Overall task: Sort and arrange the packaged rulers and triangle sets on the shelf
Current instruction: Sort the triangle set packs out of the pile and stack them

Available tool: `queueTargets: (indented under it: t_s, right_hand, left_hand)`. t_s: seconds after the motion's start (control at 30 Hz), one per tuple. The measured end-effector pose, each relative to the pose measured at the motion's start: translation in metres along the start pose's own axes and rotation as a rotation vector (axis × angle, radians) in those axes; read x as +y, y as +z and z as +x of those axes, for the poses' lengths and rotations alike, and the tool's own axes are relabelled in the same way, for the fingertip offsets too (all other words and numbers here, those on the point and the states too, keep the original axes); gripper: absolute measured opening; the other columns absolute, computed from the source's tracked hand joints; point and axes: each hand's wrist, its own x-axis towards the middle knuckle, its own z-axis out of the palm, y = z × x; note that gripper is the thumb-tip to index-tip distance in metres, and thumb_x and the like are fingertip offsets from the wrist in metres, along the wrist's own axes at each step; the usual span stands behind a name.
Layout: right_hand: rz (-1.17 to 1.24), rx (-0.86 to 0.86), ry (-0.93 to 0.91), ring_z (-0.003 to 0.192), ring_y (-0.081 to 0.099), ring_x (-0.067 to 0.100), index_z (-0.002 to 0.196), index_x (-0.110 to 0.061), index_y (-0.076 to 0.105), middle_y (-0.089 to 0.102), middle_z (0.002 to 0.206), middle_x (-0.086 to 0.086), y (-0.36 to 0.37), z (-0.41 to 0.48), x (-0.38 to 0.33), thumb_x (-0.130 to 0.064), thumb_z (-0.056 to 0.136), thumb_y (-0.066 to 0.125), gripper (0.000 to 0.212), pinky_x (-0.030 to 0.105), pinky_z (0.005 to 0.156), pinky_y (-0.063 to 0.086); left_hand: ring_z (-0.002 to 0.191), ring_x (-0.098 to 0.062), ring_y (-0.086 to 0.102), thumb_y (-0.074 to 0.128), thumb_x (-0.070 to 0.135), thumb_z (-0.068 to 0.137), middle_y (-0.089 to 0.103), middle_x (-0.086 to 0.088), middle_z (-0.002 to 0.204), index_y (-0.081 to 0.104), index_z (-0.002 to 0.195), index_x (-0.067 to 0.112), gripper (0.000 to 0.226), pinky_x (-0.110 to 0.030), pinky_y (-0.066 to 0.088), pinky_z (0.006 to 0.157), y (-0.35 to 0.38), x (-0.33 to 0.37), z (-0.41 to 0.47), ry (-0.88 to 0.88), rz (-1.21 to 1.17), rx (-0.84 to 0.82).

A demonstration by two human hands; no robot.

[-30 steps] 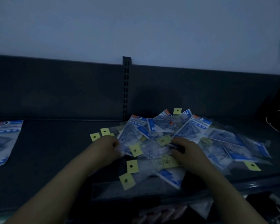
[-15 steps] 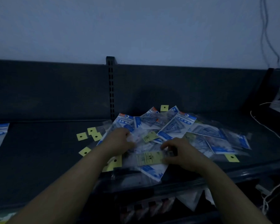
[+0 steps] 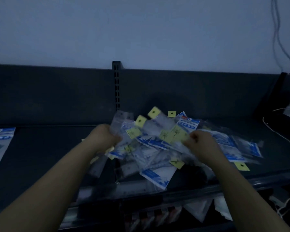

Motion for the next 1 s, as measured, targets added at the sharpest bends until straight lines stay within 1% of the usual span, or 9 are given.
queueTargets:
  t_s: [0.1,0.2,0.3,0.47,0.6,0.7,0.83,0.9,1.0]
  right_hand:
    - [0.134,-0.052,0.109,0.06,0.044,0.022,0.09,0.013,0.058,0.048,0.069,0.017,0.011,0.002,-0.008,-0.007,0.088,0.056,0.02,0.029,0.055,0.032]
    - [0.203,-0.145,0.15,0.055,0.047,0.021,0.082,0.007,0.061,0.054,0.065,0.018,0.028,0.0,-0.021,-0.005,0.086,0.057,0.013,0.026,0.053,0.035]
    - [0.318,-0.22,0.179,0.056,0.049,0.022,0.092,0.014,0.062,0.055,0.069,0.027,0.047,-0.001,-0.029,-0.005,0.084,0.061,0.021,0.029,0.052,0.038]
    - [0.439,-0.276,0.195,0.059,0.059,0.023,0.093,0.005,0.069,0.069,0.084,0.025,0.062,-0.003,-0.044,-0.008,0.083,0.066,0.017,0.026,0.052,0.044]
    - [0.464,-0.325,0.185,0.044,0.056,0.009,0.087,-0.003,0.067,0.064,0.064,0.007,0.064,-0.003,-0.048,-0.009,0.084,0.066,0.007,0.017,0.04,0.04]
    - [0.496,-0.314,0.152,0.061,0.065,0.017,0.09,-0.009,0.071,0.071,0.075,0.007,0.062,-0.006,-0.052,-0.009,0.083,0.065,0.009,0.024,0.051,0.049]
    - [0.615,-0.29,0.091,0.066,0.065,0.021,0.083,-0.017,0.071,0.071,0.074,0.008,0.061,-0.008,-0.065,-0.004,0.085,0.061,0.016,0.035,0.064,0.053]
    - [0.695,-0.306,0.088,0.066,0.064,0.019,0.091,-0.015,0.069,0.07,0.076,0.007,0.062,-0.01,-0.075,-0.004,0.088,0.059,0.014,0.032,0.063,0.053]
    - [0.752,-0.326,0.075,0.057,0.06,0.013,0.093,-0.016,0.066,0.068,0.073,0.004,0.071,-0.013,-0.093,-0.005,0.09,0.058,0.014,0.025,0.053,0.048]
  left_hand:
    - [0.065,-0.017,0.059,0.064,0.016,0.086,0.066,-0.011,0.084,0.062,0.089,0.006,0.01,-0.024,0.042,0.051,0.022,-0.002,-0.005,-0.055,-0.023,-0.008]
    - [0.078,-0.025,0.063,0.066,0.012,0.083,0.065,-0.016,0.092,0.06,0.089,0.003,0.012,-0.029,0.05,0.063,0.041,-0.004,-0.007,-0.108,-0.013,0.006]
    - [0.081,-0.028,0.067,0.073,0.011,0.075,0.068,-0.017,0.092,0.066,0.091,-0.003,0.022,-0.034,0.054,0.067,0.046,-0.003,-0.006,-0.144,-0.033,0.023]
    - [0.066,-0.022,0.059,0.081,0.009,0.068,0.059,-0.008,0.073,0.058,0.073,0.004,0.025,-0.031,0.05,0.062,0.05,0.006,-0.009,-0.171,-0.138,0.0]
    - [0.071,-0.02,0.059,0.08,0.0,0.069,0.063,-0.007,0.081,0.062,0.077,0.005,0.02,-0.031,0.052,0.065,0.055,0.005,-0.012,-0.22,-0.347,-0.018]
    - [0.081,-0.027,0.065,0.074,-0.001,0.075,0.068,-0.012,0.092,0.066,0.094,0.002,0.021,-0.035,0.057,0.071,0.057,0.003,-0.013,-0.223,-0.489,-0.037]
    - [0.088,-0.037,0.068,0.066,0.0,0.081,0.07,-0.021,0.097,0.068,0.09,0.005,0.011,-0.051,0.056,0.082,0.047,0.007,-0.018,-0.138,-0.534,0.001]
    - [0.09,-0.042,0.067,0.061,0.0,0.084,0.069,-0.025,0.098,0.067,0.094,0.002,0.012,-0.056,0.056,0.078,0.037,0.007,-0.021,-0.101,-0.552,0.024]
    - [0.073,-0.034,0.069,0.056,-0.002,0.089,0.07,-0.02,0.09,0.065,0.092,0.004,0.011,-0.042,0.058,0.062,0.017,0.0,-0.027,-0.082,-0.604,0.077]
